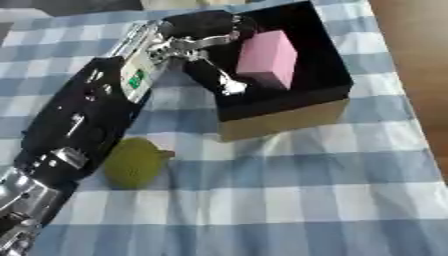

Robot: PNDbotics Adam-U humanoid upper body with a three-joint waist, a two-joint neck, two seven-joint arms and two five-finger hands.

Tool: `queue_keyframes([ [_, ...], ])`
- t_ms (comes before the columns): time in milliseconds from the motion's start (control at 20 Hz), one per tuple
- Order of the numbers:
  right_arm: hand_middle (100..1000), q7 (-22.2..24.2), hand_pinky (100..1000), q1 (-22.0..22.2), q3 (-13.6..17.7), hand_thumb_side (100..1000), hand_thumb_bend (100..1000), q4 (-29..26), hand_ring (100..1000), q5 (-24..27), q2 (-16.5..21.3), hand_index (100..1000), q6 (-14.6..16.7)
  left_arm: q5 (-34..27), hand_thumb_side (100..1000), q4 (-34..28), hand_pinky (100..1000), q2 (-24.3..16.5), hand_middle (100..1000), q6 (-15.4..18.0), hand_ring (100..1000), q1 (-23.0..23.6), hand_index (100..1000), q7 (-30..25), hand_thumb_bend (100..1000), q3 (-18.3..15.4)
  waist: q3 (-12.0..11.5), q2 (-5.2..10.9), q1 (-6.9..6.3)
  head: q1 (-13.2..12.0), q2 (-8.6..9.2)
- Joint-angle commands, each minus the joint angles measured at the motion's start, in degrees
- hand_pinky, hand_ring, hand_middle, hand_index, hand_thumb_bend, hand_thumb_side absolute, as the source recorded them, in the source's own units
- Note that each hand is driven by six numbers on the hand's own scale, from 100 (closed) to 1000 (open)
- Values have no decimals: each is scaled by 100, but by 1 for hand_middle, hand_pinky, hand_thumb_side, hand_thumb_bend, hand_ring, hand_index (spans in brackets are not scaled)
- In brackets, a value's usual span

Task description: Pick up objects on the table and place them in the box.

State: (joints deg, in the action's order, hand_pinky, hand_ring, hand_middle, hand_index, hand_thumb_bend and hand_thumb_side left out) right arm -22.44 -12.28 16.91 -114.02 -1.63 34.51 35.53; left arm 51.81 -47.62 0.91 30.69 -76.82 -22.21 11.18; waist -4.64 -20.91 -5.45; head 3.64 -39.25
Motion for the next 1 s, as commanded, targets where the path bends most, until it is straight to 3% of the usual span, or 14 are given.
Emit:
queue_keyframes([
  [50,490,-25,905,-3,62,453,100,-58,923,-35,143,902,10,-511,688,-328,925,-268,827,-167,883,-131,926,-119,100,-142,-6,104,51,25,-3],
  [400,487,-65,905,76,86,448,100,-58,923,-111,163,902,32,-1506,628,-765,922,-788,830,-575,879,-137,920,-501,100,-253,-52,103,36,78,-69],
  [600,483,-100,905,142,109,443,100,-58,922,-190,169,902,51,-1736,596,-793,917,-1168,822,-744,873,-170,916,-585,100,-340,-90,83,30,132,-90],
  [800,484,-137,905,142,98,453,100,-58,926,-236,123,902,31,-1893,626,-621,913,-1065,804,-702,862,-176,909,-812,100,-314,-90,75,61,131,-63],
  [1000,481,-140,905,150,78,453,100,-58,926,-258,101,902,40,-1630,565,-450,913,-773,807,-470,868,-226,910,-920,100,-250,-52,72,82,79,-61],
])
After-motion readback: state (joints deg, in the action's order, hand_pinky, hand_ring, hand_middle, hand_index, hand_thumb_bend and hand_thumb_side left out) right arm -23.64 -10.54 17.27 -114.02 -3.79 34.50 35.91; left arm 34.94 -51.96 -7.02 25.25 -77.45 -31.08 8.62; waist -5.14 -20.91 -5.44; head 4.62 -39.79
